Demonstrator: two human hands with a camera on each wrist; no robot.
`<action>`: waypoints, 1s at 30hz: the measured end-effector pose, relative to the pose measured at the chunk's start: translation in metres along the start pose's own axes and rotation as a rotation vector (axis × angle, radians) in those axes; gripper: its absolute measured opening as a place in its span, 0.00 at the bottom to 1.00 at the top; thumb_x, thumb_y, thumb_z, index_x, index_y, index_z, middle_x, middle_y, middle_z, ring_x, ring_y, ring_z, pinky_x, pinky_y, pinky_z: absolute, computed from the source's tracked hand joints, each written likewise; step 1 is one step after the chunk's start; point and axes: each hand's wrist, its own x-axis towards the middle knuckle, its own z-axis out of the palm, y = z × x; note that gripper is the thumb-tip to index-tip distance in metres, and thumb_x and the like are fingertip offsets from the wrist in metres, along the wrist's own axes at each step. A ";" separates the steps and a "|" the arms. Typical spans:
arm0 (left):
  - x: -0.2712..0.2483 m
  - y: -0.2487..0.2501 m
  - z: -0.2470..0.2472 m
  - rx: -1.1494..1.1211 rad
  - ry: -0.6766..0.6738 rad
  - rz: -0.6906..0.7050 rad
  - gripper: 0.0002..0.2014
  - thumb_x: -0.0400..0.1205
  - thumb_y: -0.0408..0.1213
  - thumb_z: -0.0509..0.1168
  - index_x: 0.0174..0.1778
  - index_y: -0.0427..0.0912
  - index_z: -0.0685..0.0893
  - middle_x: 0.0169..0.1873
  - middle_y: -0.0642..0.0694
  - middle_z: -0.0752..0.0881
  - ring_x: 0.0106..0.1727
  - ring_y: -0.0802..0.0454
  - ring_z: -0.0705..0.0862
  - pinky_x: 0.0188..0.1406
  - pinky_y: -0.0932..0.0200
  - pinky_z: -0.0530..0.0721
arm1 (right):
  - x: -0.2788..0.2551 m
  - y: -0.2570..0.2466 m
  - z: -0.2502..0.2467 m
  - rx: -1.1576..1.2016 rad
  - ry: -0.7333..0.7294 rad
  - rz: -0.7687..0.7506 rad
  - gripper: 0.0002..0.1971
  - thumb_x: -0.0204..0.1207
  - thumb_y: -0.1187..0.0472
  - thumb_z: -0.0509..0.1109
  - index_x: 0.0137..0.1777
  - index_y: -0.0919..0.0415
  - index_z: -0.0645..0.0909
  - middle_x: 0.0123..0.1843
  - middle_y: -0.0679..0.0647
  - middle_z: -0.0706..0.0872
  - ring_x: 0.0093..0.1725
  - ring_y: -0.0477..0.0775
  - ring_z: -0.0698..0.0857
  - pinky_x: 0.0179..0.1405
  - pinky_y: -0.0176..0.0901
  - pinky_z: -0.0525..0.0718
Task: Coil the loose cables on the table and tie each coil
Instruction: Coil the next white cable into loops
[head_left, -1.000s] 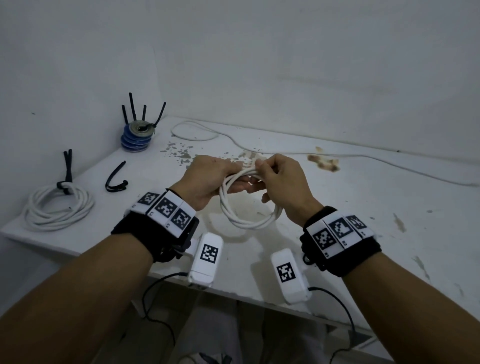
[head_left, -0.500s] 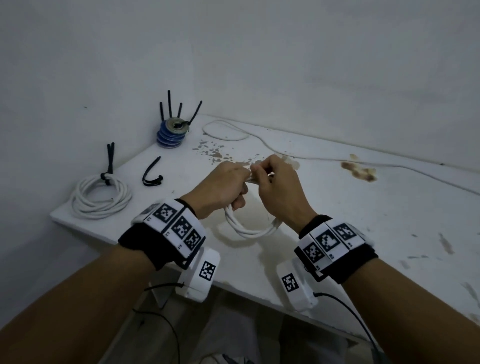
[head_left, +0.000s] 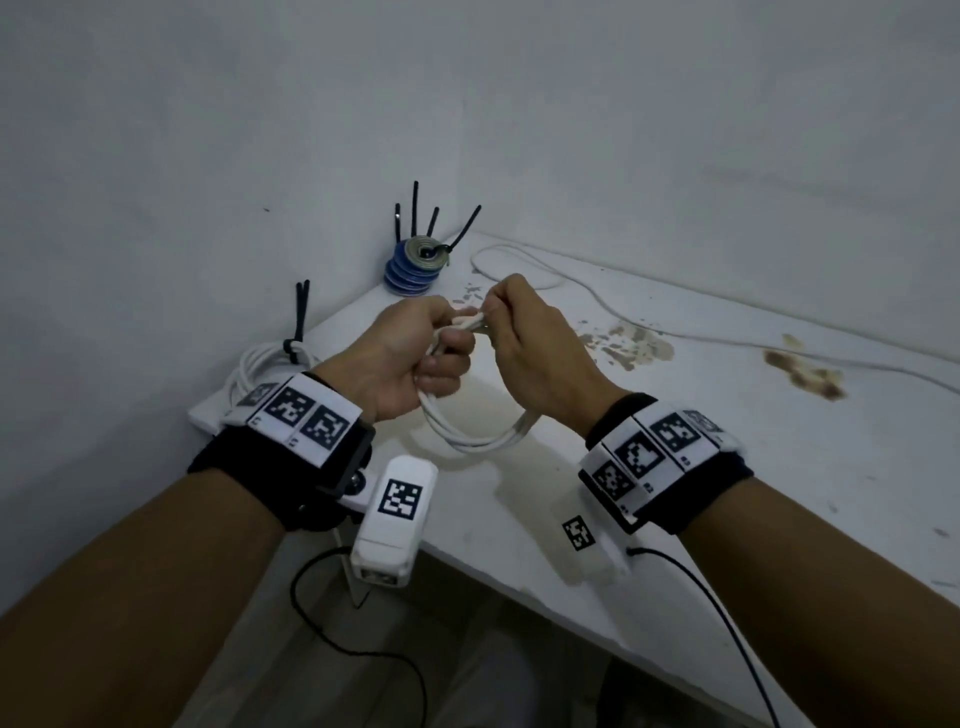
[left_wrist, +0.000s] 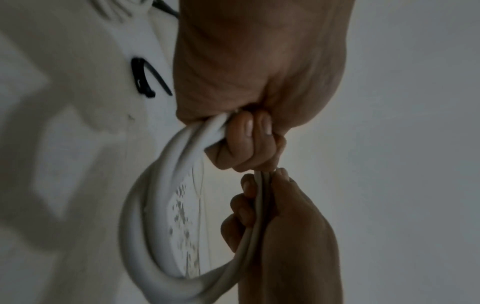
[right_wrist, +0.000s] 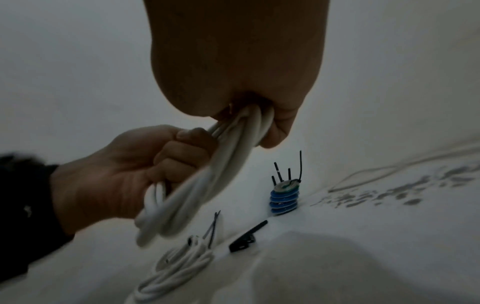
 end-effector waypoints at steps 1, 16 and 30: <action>-0.002 0.001 -0.007 0.019 0.063 0.069 0.12 0.87 0.34 0.48 0.46 0.43 0.76 0.21 0.53 0.68 0.14 0.60 0.59 0.12 0.67 0.54 | 0.006 -0.004 0.007 0.063 -0.023 0.015 0.10 0.90 0.57 0.53 0.49 0.58 0.70 0.36 0.52 0.79 0.34 0.51 0.75 0.38 0.53 0.76; -0.019 0.031 -0.101 0.153 0.396 0.254 0.13 0.89 0.32 0.50 0.55 0.38 0.80 0.20 0.54 0.66 0.16 0.60 0.57 0.12 0.69 0.53 | 0.106 0.005 0.087 -0.304 -0.628 0.049 0.13 0.78 0.59 0.74 0.62 0.56 0.88 0.49 0.55 0.87 0.32 0.47 0.80 0.28 0.33 0.81; -0.006 0.029 -0.089 0.186 0.360 0.225 0.13 0.88 0.43 0.57 0.47 0.39 0.82 0.21 0.52 0.66 0.16 0.58 0.58 0.15 0.66 0.53 | 0.111 0.024 0.078 -0.308 -0.615 -0.048 0.11 0.78 0.62 0.74 0.33 0.52 0.84 0.28 0.47 0.84 0.25 0.44 0.79 0.30 0.40 0.80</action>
